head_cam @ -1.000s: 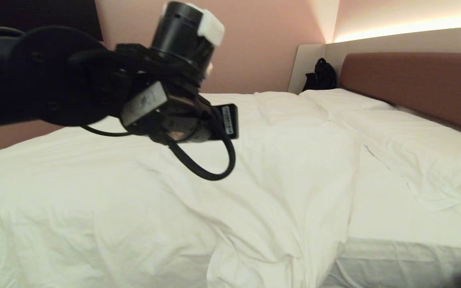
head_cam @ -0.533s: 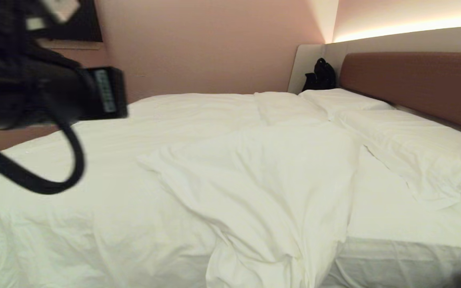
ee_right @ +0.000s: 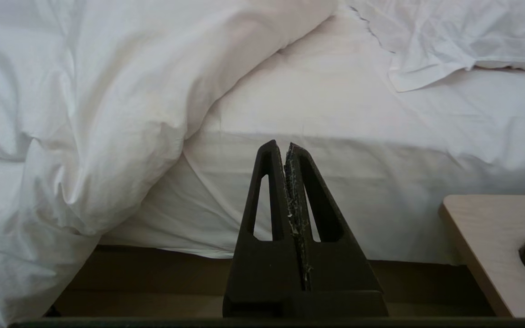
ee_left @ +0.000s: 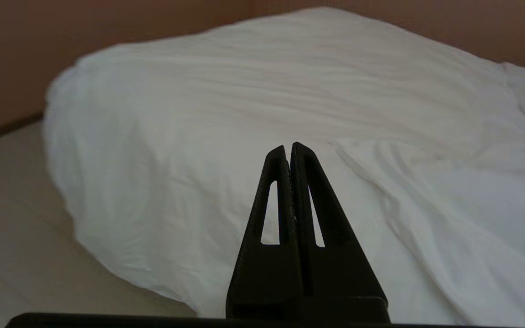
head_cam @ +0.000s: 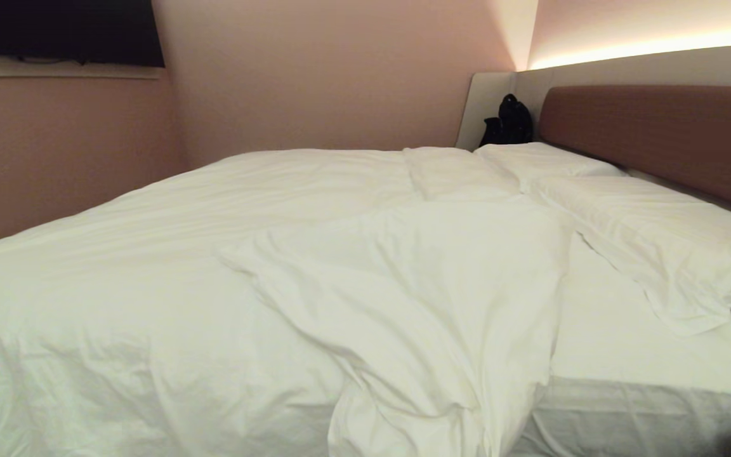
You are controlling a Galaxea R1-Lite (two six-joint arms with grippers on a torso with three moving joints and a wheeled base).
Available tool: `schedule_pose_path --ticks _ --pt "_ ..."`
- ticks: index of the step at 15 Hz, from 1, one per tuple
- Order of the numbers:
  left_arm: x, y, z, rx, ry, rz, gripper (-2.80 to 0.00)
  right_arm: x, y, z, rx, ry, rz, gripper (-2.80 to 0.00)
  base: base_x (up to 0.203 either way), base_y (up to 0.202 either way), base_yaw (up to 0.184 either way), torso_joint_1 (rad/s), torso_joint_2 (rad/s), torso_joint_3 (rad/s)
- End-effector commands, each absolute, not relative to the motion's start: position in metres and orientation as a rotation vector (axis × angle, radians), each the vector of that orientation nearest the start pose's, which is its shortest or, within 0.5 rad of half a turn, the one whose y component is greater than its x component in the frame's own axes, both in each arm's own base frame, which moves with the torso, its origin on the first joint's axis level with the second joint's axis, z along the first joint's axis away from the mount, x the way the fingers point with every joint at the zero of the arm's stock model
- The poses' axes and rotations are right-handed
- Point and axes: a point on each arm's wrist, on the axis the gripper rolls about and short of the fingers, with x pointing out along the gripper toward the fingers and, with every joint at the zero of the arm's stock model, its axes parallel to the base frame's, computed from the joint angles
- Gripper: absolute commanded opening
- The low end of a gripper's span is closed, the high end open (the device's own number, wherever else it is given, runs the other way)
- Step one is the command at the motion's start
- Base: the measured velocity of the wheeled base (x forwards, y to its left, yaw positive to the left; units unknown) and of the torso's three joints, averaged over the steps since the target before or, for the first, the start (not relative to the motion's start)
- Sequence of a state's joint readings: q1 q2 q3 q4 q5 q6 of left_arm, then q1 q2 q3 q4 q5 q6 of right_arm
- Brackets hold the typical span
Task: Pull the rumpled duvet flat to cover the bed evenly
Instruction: Flatten the corners of the folded blanket
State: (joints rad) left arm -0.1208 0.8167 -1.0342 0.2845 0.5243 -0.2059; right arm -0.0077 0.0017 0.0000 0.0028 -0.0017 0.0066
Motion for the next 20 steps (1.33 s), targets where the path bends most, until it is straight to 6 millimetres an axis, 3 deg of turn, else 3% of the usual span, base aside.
schedule_pose_path --ticks 1,3,5,9,14,17,18,20 --pt "-0.004 0.012 0.297 -0.155 -0.134 0.435 -2.8 -0.023 0.0 0.075 0.006 0.005 -0.009 -2.8 0.0 0.0 0.0 0.0 0.0 0.0" --pt "-0.03 0.013 0.265 -0.081 -0.231 0.405 -2.8 -0.023 0.0 0.075 0.006 0.005 -0.009 -2.8 0.0 0.0 0.0 0.0 0.0 0.0" --pt "-0.043 0.011 0.242 -0.018 -0.295 0.323 -2.8 -0.023 0.0 0.076 0.006 0.003 -0.009 -2.8 0.0 0.0 0.0 0.0 0.0 0.0" --pt "-0.055 0.008 0.218 0.028 -0.331 0.327 -2.8 -0.023 0.0 0.075 0.008 0.005 -0.009 -2.8 0.0 0.0 0.0 0.0 0.0 0.0" --pt "-0.059 0.006 0.189 0.089 -0.331 0.276 -2.8 -0.023 0.0 0.075 0.007 0.005 -0.009 -2.8 0.0 0.0 0.0 0.0 0.0 0.0" --pt "-0.057 0.002 0.156 0.146 -0.323 0.123 -2.8 -0.023 0.0 0.075 0.006 0.005 -0.009 -2.8 0.0 0.0 0.0 0.0 0.0 0.0" --pt "-0.056 0.002 0.154 0.154 -0.324 0.11 -2.8 -0.023 0.0 0.075 0.006 0.005 -0.009 -2.8 0.0 0.0 0.0 0.0 0.0 0.0" --pt "-0.044 0.001 0.135 0.161 -0.27 0.072 -2.8 -0.023 0.0 0.075 0.006 0.005 -0.009 -2.8 0.0 0.0 0.0 0.0 0.0 0.0"
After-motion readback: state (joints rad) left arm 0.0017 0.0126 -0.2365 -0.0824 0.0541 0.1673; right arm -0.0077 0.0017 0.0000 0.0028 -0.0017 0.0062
